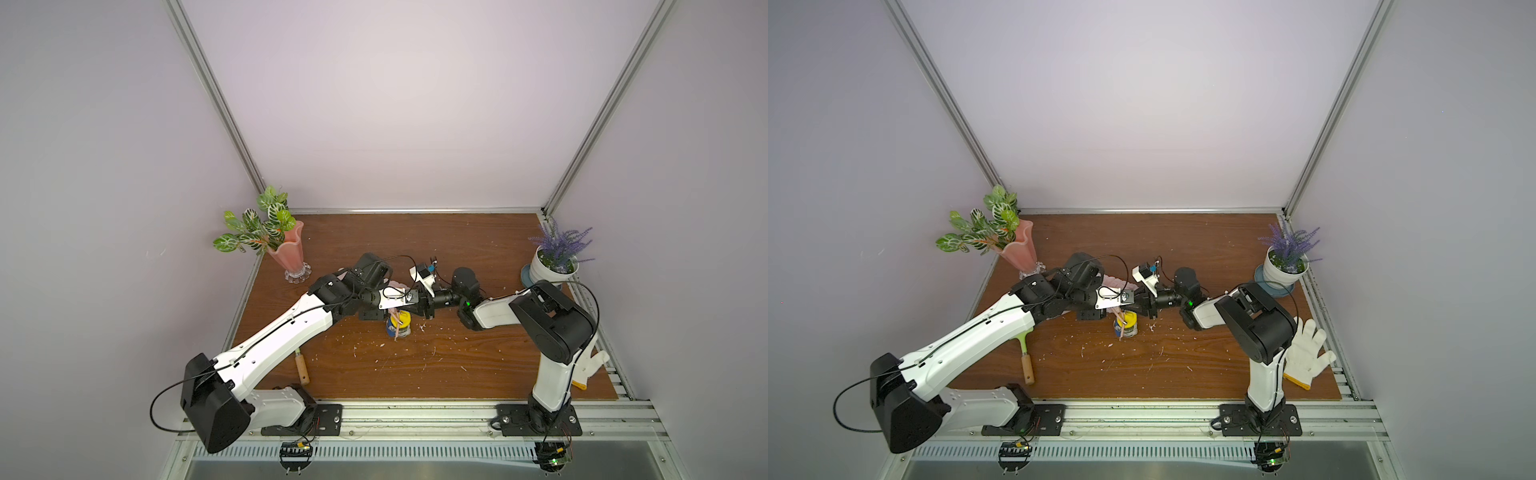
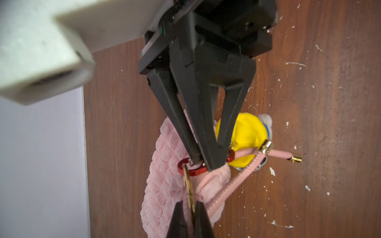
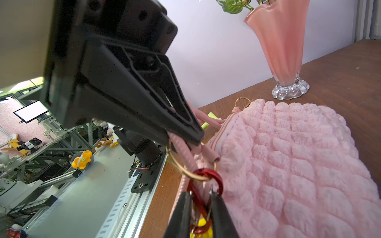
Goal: Remove the decoration from the bag
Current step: Remove the decoration item from the bag.
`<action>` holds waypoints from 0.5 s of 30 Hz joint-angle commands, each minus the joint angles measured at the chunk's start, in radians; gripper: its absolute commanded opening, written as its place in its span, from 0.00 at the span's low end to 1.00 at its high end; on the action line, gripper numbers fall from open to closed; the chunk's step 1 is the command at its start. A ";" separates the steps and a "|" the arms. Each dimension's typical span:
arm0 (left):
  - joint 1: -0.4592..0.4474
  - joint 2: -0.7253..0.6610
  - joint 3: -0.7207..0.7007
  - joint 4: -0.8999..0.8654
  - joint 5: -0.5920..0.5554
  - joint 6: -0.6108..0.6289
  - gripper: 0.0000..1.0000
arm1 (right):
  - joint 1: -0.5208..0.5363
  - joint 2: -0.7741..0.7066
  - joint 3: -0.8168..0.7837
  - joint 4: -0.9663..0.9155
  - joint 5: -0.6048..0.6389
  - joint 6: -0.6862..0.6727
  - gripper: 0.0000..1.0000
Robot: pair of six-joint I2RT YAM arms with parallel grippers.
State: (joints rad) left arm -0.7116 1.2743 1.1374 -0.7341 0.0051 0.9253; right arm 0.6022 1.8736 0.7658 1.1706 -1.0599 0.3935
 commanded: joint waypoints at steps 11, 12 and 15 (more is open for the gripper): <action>-0.011 0.020 0.035 0.002 -0.031 -0.018 0.00 | 0.033 -0.162 0.006 -0.284 0.133 -0.301 0.10; -0.011 0.023 0.040 0.002 -0.031 -0.025 0.00 | 0.037 -0.169 0.008 -0.299 0.141 -0.320 0.09; -0.011 0.031 0.050 0.001 -0.030 -0.044 0.00 | 0.044 -0.187 0.010 -0.337 0.161 -0.362 0.06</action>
State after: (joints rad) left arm -0.7136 1.2934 1.1511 -0.7334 -0.0154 0.9066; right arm 0.6327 1.7344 0.7658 0.8696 -0.9272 0.1093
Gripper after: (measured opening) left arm 0.058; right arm 0.118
